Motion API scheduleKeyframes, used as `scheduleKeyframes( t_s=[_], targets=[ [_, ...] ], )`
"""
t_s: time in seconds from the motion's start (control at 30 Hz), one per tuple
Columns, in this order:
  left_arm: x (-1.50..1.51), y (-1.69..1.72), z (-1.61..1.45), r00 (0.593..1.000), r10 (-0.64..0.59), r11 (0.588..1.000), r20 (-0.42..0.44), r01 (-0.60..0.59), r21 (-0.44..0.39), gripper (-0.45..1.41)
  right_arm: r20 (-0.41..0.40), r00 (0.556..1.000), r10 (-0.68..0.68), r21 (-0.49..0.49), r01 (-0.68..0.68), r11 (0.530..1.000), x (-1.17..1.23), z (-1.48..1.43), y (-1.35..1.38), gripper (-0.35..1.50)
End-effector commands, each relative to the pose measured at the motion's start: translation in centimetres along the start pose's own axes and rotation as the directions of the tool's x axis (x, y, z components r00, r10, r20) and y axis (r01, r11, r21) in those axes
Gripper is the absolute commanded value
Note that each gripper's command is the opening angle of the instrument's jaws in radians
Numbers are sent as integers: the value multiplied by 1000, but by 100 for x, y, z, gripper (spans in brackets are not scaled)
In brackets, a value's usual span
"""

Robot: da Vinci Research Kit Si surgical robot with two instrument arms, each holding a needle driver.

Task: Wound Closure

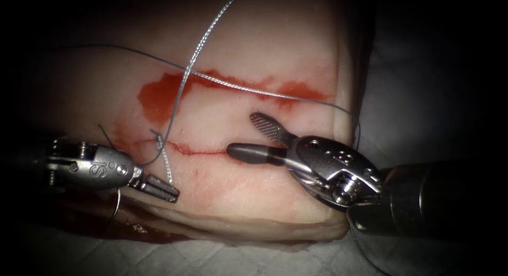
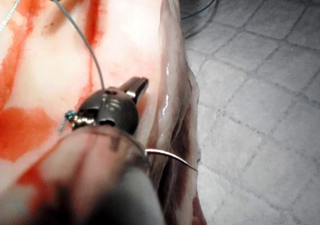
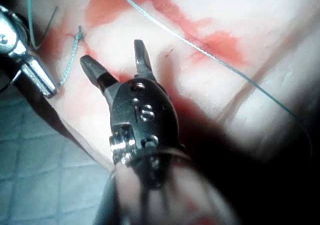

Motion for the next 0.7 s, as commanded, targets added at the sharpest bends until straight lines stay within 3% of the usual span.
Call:
scheduleKeyframes(
  t_s=[0.03,0.17,0.23,0.4,0.53,0.7],
  targets=[
    [2,3,6,1000,0,1000,1,0,-1,-45,2,1000,0,-2,0,1000,3,8,2,143],
    [2,5,6,1000,-30,999,-1,30,-16,-45,2,1000,1,-2,-1,1000,2,8,3,143],
    [0,11,1,994,-112,992,-1,112,-57,-45,2,1000,1,-2,-1,1000,2,8,3,143],
    [-3,43,-27,987,-152,969,54,160,-187,-45,2,1000,-5,0,5,1000,2,10,3,135],
    [0,57,-46,977,-179,948,112,202,-245,-45,7,988,-157,10,157,988,2,15,3,126],
    [8,69,-52,967,-210,912,143,247,-329,-45,12,951,-309,40,308,951,9,43,11,128]
  ],
)
